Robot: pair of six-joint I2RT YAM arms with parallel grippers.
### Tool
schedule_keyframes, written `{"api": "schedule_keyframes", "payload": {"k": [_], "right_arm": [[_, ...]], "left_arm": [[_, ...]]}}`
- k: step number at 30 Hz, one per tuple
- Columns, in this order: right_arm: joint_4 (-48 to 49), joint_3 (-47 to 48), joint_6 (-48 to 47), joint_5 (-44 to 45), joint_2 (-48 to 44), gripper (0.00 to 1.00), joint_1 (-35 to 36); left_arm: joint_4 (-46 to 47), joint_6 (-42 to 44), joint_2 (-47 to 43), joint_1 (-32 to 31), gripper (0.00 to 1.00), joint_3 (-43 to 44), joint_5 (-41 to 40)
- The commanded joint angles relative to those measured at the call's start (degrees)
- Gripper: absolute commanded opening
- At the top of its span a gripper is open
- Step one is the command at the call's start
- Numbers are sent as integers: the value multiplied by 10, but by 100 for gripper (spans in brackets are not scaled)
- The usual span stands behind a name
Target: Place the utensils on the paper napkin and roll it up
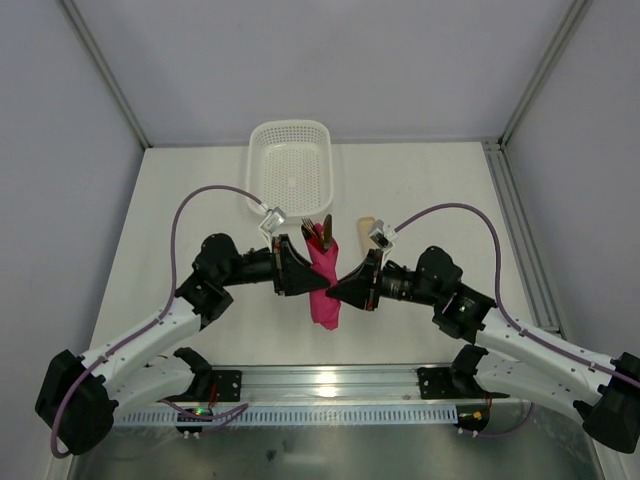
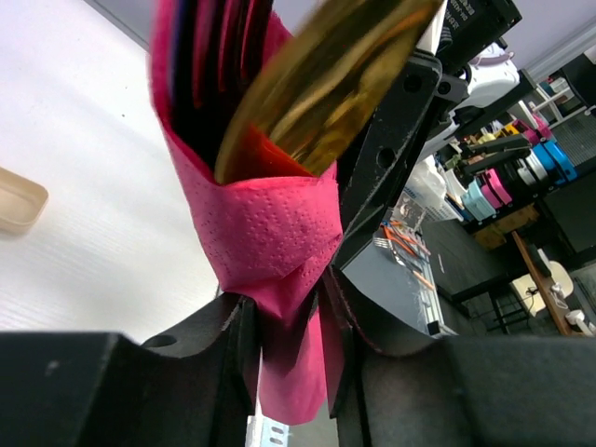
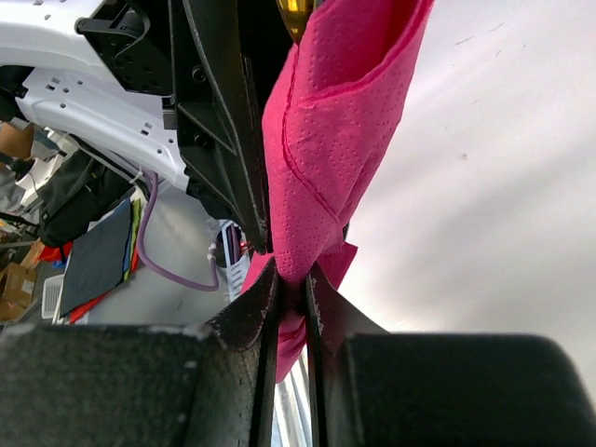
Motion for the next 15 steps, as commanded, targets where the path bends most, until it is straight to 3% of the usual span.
{"api": "schedule_keyframes", "payload": {"k": [1,2,15], "right_arm": [[68,-4,-1,-23,-23,4,6],[71,-5,-1,-24,-26,4,7],[128,-15,29,-33,-29,4,6]], "left_arm": [[-1,18,-10,-1,34,29,-9],[-4,20,-10,-1,40,28,-8],[13,8,-7,-1,53,15,5]]}}
